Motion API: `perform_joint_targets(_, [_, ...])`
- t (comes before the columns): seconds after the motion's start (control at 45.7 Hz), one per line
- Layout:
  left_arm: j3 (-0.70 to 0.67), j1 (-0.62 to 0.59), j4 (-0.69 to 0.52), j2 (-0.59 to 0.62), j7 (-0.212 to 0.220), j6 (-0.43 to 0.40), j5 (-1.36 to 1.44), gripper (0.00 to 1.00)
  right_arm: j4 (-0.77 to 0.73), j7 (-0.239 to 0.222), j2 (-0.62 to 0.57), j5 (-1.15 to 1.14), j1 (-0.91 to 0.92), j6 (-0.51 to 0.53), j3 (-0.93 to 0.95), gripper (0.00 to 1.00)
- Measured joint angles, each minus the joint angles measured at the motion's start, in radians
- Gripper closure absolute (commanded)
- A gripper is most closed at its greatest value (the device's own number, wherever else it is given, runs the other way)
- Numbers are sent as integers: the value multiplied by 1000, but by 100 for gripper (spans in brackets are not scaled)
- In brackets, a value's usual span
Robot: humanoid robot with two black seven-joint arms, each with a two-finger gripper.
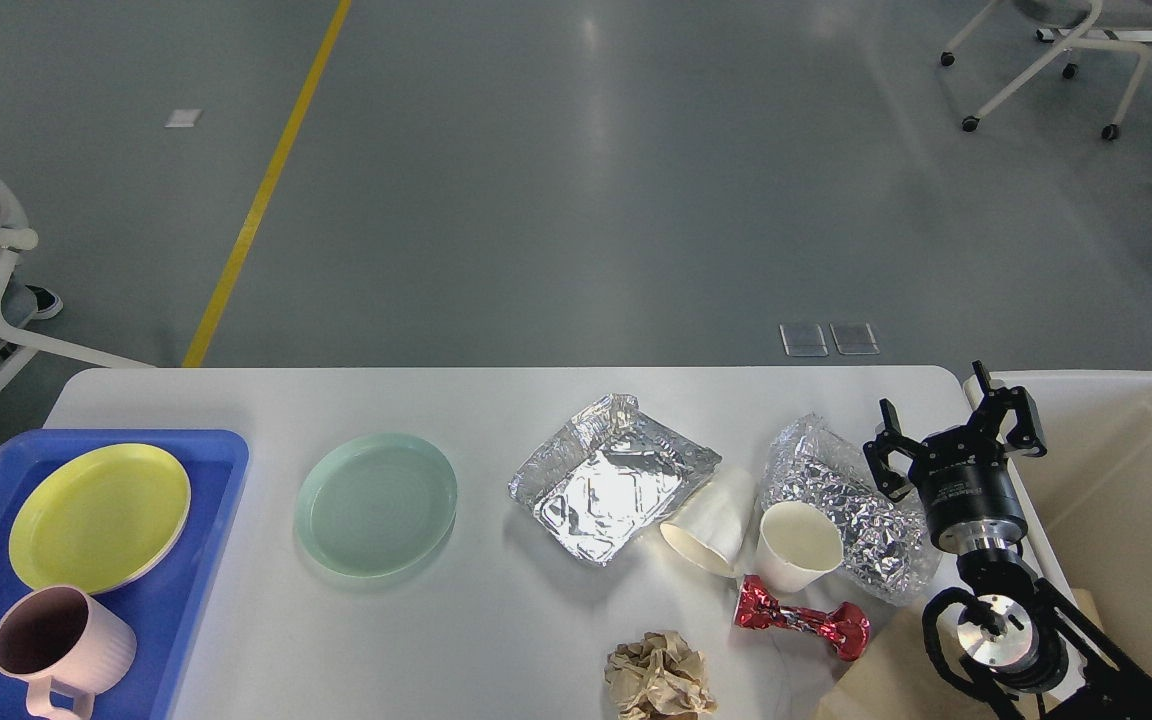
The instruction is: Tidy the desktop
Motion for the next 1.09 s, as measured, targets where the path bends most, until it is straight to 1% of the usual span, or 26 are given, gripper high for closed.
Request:
perform_joint_targets(0.022, [0, 1, 0, 0, -1, 0, 0, 87, 0, 0, 0, 0, 0, 0, 0, 0])
perform_joint_targets(0.066, [0, 1, 0, 0, -1, 1, -1, 76, 0, 0, 0, 0, 0, 0, 0, 0])
perform_joint_targets(0.088, [0, 1, 0, 0, -2, 1, -2, 59, 0, 0, 0, 0, 0, 0, 0, 0])
perform_joint_targets(0.153, [0, 1, 0, 0, -2, 6, -5, 27, 0, 0, 0, 0, 0, 0, 0, 0])
perform_joint_targets(0.175, [0, 1, 0, 0, -2, 7, -8, 19, 0, 0, 0, 0, 0, 0, 0, 0])
perform_joint_targets(0.197, [0, 1, 0, 1, -2, 8, -11, 13, 0, 0, 0, 0, 0, 0, 0, 0])
perform_joint_targets(0.241, [-1, 1, 0, 1, -2, 11, -24, 7, 0, 0, 0, 0, 0, 0, 0, 0])
perform_joint_targets(0.46, [-2, 3, -11, 3, 3, 8, -120, 4, 1, 0, 0, 0, 0, 0, 0, 0])
perform_joint_targets(0.745, [9, 5, -17, 13, 0, -7, -130, 4, 1, 0, 0, 0, 0, 0, 0, 0])
perform_joint_targets(0.964, [17, -12, -17, 48, 3, -65, -126, 4, 1, 0, 0, 0, 0, 0, 0, 0])
perform_joint_targets(1.095, [45, -82, -17, 73, 6, -121, -121, 4, 1, 0, 0, 0, 0, 0, 0, 0])
